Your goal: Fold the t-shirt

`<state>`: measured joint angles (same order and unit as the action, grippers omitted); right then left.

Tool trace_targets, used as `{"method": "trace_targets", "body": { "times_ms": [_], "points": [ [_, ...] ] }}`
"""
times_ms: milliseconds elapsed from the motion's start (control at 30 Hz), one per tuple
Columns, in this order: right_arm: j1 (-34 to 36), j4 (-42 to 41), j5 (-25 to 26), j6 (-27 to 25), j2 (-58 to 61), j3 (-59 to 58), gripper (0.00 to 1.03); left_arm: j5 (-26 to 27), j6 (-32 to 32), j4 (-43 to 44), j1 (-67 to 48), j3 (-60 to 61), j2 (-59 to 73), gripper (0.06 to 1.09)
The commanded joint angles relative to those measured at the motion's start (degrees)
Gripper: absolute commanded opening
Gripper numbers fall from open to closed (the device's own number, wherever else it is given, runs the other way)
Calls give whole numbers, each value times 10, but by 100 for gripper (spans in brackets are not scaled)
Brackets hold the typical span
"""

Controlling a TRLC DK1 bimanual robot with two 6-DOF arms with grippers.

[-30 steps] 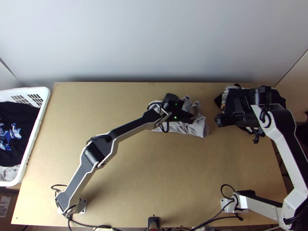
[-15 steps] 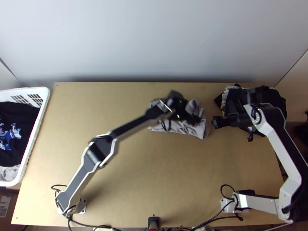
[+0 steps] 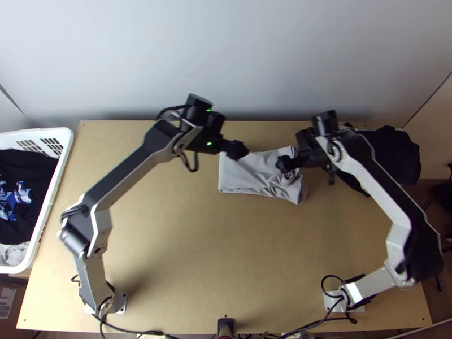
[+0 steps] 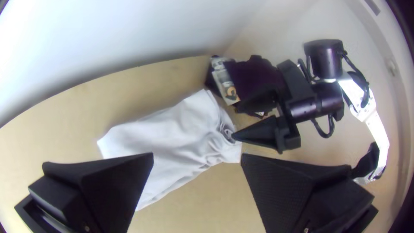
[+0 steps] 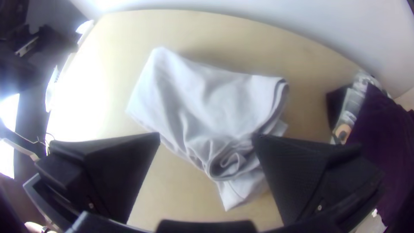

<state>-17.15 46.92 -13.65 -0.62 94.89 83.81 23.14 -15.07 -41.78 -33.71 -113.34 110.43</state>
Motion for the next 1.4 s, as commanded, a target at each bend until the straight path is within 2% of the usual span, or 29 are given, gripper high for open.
{"method": "trace_targets", "body": {
  "times_ms": [0,200,600,867,967,1100,1200,1367],
  "points": [
    [-47,-7,-15,22,63,52,99,-1,22,-24,31,104,-88,104],
    [-40,-7,-31,27,50,-38,99,-10,28,-24,30,157,-110,104],
    [70,-7,-27,-3,-60,-243,99,-26,56,-8,30,168,-69,104],
    [99,-8,-24,-28,-128,-242,99,-27,61,6,16,156,-36,104],
    [70,-18,-6,-51,-156,-210,99,-27,63,4,16,149,-37,104],
    [-2,-18,23,-119,-161,-189,99,-27,66,-6,20,145,-59,104],
    [-43,-18,25,-155,-159,-197,99,-30,72,-23,25,146,-82,104],
    [-92,-124,64,-223,-150,-237,99,-34,74,-37,47,167,-122,104]
  ]
}}
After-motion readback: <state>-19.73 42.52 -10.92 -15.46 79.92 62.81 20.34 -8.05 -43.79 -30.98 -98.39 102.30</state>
